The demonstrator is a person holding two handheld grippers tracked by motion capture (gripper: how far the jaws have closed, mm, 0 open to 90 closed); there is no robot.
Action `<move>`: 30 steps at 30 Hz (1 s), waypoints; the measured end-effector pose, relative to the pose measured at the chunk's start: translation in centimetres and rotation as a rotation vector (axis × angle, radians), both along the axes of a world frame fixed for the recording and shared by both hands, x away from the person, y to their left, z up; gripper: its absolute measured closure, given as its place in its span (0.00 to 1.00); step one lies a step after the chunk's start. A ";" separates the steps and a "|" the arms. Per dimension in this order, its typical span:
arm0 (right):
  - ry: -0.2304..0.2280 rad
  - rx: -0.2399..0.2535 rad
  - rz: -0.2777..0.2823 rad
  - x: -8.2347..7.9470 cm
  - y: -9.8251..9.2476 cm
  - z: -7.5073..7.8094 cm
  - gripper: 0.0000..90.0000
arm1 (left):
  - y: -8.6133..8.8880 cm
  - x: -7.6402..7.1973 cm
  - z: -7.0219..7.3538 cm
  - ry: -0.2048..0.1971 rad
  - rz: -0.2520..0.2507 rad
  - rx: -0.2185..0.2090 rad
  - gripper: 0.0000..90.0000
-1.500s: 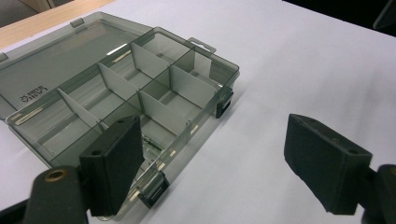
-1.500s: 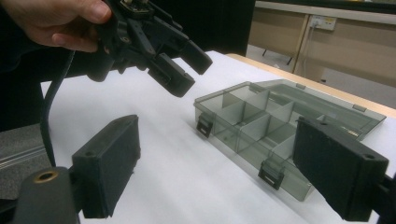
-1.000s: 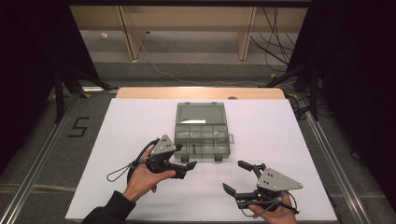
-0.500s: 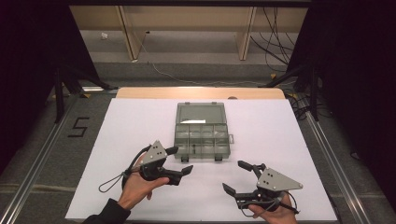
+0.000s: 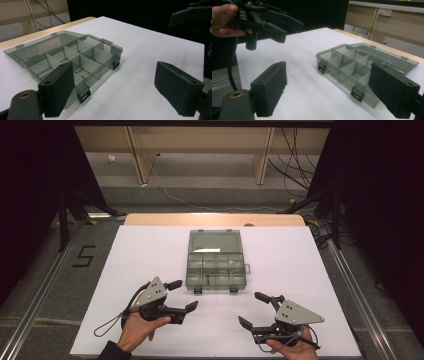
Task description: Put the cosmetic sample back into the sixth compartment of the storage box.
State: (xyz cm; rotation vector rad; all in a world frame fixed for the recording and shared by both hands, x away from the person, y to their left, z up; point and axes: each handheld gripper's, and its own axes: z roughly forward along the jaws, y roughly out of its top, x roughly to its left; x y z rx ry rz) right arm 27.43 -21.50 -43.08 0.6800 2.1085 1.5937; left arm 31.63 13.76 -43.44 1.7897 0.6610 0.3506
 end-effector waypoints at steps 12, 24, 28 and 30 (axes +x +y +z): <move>-0.004 0.004 -0.003 0.0 0.0 0.0 0.18 | 1.3 -1.1 -0.3 -0.006 0.040 -0.031 0.18; -0.013 -0.006 0.001 0.0 -0.1 0.1 0.18 | 2.0 -1.8 -0.3 -0.017 0.048 -0.040 0.18; -0.009 -0.002 0.001 0.0 0.0 0.1 0.18 | 2.0 -2.0 -0.3 -0.010 0.058 -0.050 0.18; -0.008 -0.006 0.001 0.0 -0.1 0.1 0.18 | 1.9 -2.0 -0.3 -0.019 0.051 -0.041 0.18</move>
